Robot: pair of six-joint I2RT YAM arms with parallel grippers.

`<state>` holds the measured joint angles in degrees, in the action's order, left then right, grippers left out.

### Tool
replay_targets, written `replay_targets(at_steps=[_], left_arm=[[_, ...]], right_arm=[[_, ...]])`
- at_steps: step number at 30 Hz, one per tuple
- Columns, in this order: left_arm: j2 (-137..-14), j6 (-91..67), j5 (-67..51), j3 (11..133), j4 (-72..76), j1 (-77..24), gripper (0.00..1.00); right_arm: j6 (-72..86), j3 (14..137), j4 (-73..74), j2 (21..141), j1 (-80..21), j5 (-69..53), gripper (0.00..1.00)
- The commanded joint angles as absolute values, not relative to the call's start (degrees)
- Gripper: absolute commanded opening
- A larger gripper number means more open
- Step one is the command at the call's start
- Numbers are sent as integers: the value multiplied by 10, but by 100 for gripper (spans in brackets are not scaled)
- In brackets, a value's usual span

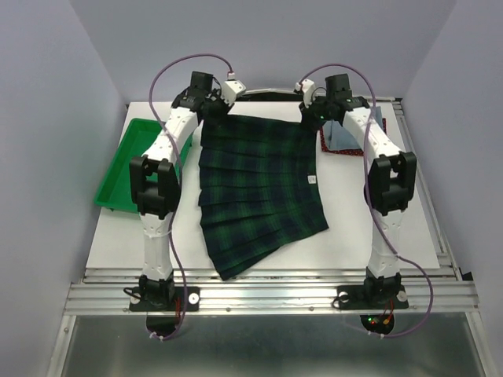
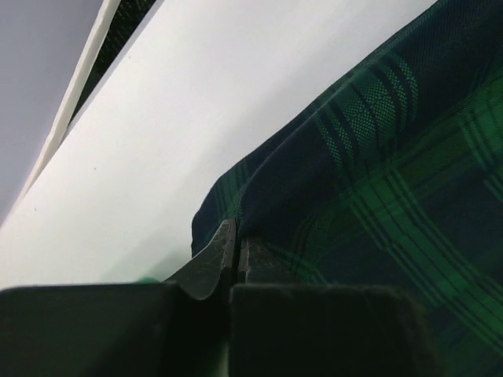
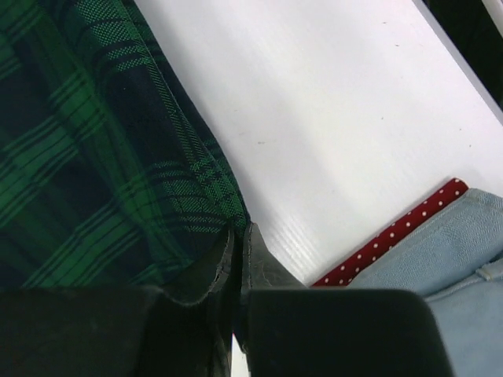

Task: Fold and stack the skirts
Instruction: Fold the skirt

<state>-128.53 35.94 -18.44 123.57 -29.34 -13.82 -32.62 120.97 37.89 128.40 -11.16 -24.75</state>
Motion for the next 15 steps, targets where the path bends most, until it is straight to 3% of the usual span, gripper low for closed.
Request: replay_targets(at_steps=[1, 7, 15], left_arm=[[-1124, 334, -154, 1132, -288, -132, 0], [-980, 314, -177, 955, -331, -156, 0], [-789, 327, -157, 630, -318, -293, 0]], right_arm=[[-370, 1134, 362, 1161, -88, -251, 1], [-417, 944, 345, 1045, -88, -287, 1], [-473, 708, 355, 927, -95, -321, 1]])
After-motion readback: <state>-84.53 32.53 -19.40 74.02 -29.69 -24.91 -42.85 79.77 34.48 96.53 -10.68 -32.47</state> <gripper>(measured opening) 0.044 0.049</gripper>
